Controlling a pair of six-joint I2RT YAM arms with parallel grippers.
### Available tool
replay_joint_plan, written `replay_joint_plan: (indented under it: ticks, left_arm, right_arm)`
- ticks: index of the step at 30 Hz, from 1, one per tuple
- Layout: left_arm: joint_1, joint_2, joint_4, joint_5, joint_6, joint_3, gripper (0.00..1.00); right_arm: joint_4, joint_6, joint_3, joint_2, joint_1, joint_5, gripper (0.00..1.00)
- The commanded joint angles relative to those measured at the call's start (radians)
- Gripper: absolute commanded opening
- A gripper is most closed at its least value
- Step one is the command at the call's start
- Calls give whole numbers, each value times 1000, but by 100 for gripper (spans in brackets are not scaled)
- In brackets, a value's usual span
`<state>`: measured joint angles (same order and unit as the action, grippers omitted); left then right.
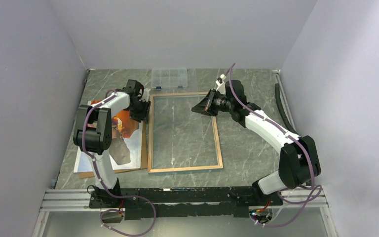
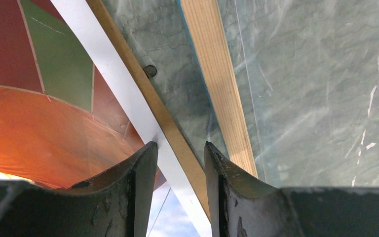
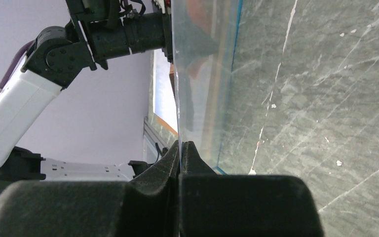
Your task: Put the photo into the frame
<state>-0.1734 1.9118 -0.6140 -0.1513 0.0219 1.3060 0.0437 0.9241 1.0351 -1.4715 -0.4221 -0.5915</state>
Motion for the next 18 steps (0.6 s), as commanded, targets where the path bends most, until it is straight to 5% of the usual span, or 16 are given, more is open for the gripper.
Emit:
replay_joint_plan:
  ticks: [1,18]
  left_arm:
    - [-11,-19,-28,-22,-16,-24,45]
    - [-11,-22,-29,-57,-53,-39,44]
  right_arm:
    - [47,16,48,62,-22,45,0]
    - [70,97,117,-8,-33,25,0]
